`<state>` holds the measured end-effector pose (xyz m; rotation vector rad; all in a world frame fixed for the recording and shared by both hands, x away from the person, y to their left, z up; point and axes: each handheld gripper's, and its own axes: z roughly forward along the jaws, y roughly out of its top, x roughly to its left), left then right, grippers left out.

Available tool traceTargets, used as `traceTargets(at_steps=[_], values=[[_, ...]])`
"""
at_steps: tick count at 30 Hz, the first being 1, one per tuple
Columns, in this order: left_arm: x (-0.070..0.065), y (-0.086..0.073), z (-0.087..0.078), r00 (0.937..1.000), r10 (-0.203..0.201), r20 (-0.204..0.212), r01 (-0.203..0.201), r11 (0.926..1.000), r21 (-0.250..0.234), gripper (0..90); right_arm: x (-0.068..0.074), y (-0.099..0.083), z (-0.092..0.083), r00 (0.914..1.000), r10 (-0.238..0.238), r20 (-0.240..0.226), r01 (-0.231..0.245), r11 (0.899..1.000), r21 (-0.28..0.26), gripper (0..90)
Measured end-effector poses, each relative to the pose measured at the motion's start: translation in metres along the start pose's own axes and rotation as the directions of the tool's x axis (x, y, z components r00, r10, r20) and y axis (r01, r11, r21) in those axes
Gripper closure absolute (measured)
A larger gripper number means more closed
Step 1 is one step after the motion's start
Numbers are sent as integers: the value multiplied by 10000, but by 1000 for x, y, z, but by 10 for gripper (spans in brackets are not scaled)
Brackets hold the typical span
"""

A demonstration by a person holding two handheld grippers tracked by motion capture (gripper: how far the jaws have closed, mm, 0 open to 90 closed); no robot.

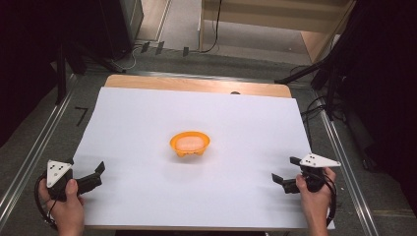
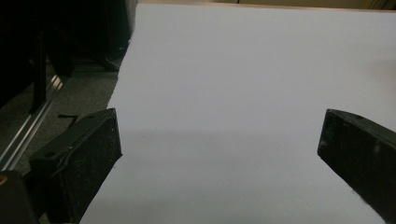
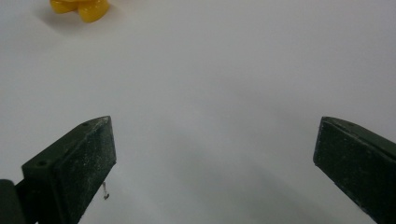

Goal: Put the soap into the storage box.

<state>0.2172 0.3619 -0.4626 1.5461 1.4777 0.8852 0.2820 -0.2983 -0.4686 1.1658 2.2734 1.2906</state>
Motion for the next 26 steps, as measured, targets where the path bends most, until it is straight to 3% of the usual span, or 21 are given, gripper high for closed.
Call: traceTargets(at_steps=[8, 10, 15, 19, 26], values=[[-2, 0, 0, 9999, 164, -39, -163, 9999, 12, 0, -3, -31, -28, 9970, 609, 472, -569, 9950, -822, 0], [-3, 0, 0, 9996, 276, -70, -275, 9996, 18, 0, -5, -40, -38, 9926, 771, 935, -671, 9921, -1058, 0], [-2, 0, 0, 9996, 270, -71, -269, 9996, 68, 0, -9, -46, -48, 9910, 970, 928, -835, 9867, -1397, 0], [-3, 0, 0, 9994, 340, -99, -340, 9994, 53, 0, -12, -54, -53, 9878, 1306, 845, -1112, 9727, -2038, 0], [-2, 0, 1, 9998, 178, -117, -176, 9998, 136, 0, -13, -57, -54, 9867, 1462, 711, -1270, 9662, -2241, 0]])
